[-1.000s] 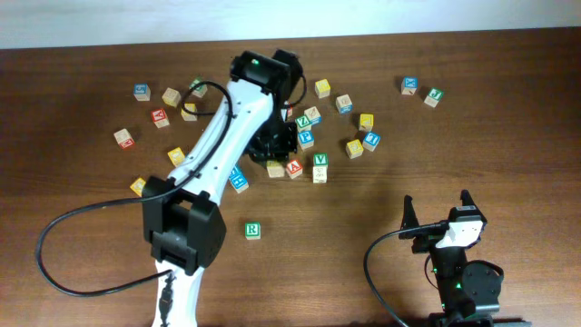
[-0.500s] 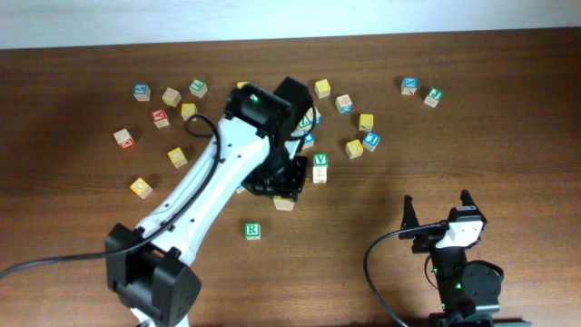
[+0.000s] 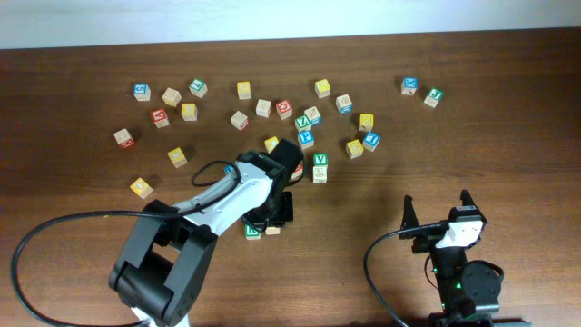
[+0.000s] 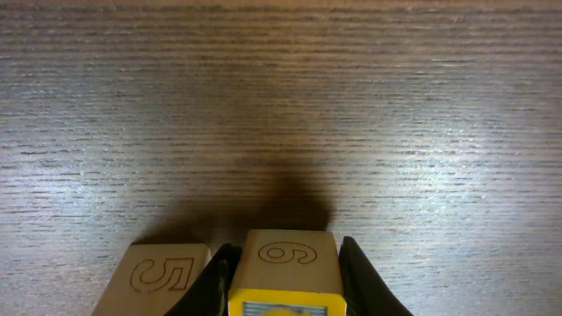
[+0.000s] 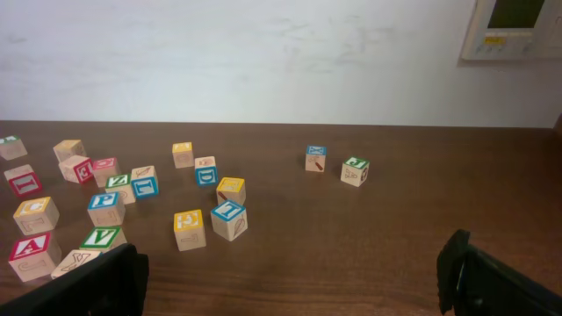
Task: Spell out RSS
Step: 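Carry the S block and set it right of the R block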
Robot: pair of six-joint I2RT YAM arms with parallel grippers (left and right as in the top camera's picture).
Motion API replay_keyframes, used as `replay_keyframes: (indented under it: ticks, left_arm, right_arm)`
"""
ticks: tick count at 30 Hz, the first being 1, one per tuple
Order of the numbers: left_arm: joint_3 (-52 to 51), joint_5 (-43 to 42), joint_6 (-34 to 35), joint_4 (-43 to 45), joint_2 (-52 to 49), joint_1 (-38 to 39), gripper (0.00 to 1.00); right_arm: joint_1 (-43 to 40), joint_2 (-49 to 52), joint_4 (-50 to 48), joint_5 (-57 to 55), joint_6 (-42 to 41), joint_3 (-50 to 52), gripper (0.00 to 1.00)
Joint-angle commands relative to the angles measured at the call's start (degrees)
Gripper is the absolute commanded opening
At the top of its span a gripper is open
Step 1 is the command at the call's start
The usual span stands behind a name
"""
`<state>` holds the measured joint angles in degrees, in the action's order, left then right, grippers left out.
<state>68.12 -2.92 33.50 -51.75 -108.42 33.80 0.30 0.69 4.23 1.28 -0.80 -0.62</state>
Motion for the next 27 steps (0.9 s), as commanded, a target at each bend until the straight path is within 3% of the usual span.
replay_keyframes:
  ticks: [1,7,10,22,23,24,27]
  left_arm:
    - [-0.70,0.59,0.63,0.07,0.61,0.35,0.24]
    - [-0.70,-2.05,0.57,-0.92,0.61,0.35,0.27]
    - [-0.70,-2.23,0.55,-1.31,0.61,0.35,0.34]
    - [-0.68,-2.16,2.99,-1.44,0.61,0.33,0.24]
    - [-0.68,-2.16,2.99,-1.42,0.61,0.33,0.28]
    - [-0.68,-2.16,2.97,-1.42,0.61,0.33,0.40]
    - [-0.17,-2.19,2.97,-1.40,0.61,0.33,0.41]
  right_arm:
    - [-0.33,-0.37,0.28,-0.48,0.37,0.31,0.98]
    - [-0.33,-0.37,0.31,-0.46,0.37,0.31,0.98]
    - [-0.33,-0.37,0.28,-0.48,0.37,0.31,0.98]
    - [-0.33,-0.37,0.28,-0.48,0.37,0.31,0.98]
    - [-0.33,-0.37,0.31,-0.46,0.37,0.31,0.98]
    - [-0.33,-0.37,0.28,-0.46,0.37,0.31,0.98]
    - [-0.33,-0.37,0.28,-0.46,0.37,0.31,0.98]
